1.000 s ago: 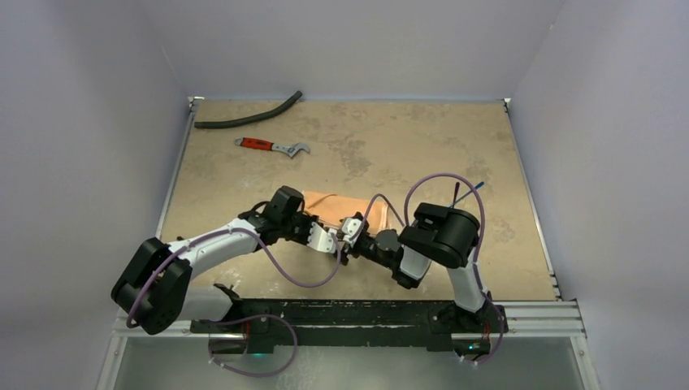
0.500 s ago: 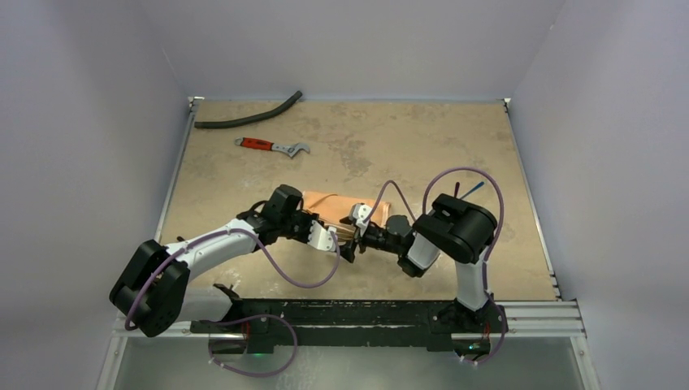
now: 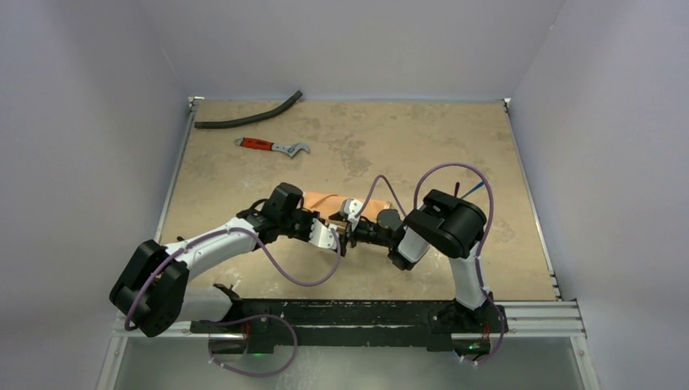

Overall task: Fold the napkin into a case and place the utensils inside
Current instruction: Pick up the top corner of the smaller rectangle folded napkin from the center of the board.

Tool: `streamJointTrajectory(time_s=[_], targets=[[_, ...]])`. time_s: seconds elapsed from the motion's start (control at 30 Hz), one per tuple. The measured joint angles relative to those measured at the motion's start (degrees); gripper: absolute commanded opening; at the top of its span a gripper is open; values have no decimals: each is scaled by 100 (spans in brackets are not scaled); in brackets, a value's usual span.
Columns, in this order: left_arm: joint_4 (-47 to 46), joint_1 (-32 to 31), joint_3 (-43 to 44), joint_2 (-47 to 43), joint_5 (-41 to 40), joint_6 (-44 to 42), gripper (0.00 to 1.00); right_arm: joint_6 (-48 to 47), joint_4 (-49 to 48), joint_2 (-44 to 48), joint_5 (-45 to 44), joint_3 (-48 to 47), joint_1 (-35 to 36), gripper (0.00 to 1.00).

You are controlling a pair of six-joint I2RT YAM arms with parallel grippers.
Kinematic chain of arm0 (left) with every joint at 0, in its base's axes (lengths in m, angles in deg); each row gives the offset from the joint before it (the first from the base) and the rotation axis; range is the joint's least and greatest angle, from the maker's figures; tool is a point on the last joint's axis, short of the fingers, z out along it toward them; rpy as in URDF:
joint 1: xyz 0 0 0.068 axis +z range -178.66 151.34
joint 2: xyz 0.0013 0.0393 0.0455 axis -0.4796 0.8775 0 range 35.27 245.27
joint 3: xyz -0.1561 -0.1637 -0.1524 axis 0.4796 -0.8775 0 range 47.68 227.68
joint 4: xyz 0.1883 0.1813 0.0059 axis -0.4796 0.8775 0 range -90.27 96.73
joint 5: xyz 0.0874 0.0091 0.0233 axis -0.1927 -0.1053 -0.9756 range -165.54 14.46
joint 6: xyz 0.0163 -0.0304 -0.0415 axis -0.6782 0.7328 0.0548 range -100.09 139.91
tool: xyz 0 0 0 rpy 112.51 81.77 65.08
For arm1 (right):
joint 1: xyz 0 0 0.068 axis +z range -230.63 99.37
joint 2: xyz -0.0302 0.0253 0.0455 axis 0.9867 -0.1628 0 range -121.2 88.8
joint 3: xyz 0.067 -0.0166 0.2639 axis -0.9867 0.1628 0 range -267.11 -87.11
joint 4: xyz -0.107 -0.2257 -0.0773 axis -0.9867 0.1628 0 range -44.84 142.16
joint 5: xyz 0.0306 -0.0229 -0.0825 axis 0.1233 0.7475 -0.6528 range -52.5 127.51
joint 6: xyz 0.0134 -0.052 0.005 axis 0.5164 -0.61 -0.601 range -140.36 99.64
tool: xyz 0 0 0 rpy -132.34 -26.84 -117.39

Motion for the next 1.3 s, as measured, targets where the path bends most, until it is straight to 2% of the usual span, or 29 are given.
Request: streamJointTrajectory(time_s=[0.17, 0.47, 0.7, 0.9, 1.03, 1.07, 1.1, 1.13, 1.2, 1.27, 1.3], targets=[[17, 0, 33, 0, 13, 48, 0, 37, 9, -59, 31, -155, -20, 78], [35, 0, 35, 0, 13, 87, 0, 306, 4, -144, 249, -356, -168, 64], [35, 0, 37, 0, 13, 90, 0, 411, 9, -326, 339, -435, -188, 45], [35, 0, 37, 0, 11, 90, 0, 483, 9, -337, 334, -455, -195, 12], [33, 0, 37, 2, 9, 87, 1, 597, 11, -337, 334, -487, -192, 10], [31, 0, 37, 2, 7, 87, 11, 638, 11, -337, 334, -498, -192, 10], [22, 0, 37, 4, 2, 87, 28, 651, 11, -337, 337, -501, -195, 9], [7, 0, 37, 9, -2, 79, 40, 691, 11, -337, 339, -505, -195, 9], [-35, 0, 37, 15, -35, 83, 54, 741, 11, -337, 341, -505, -197, 9], [-50, 2, 37, 17, -70, 136, 79, 763, 11, -337, 339, -503, -197, 9], [-48, 7, 37, 15, -83, 144, 84, 767, 11, -337, 337, -494, -197, 10]])
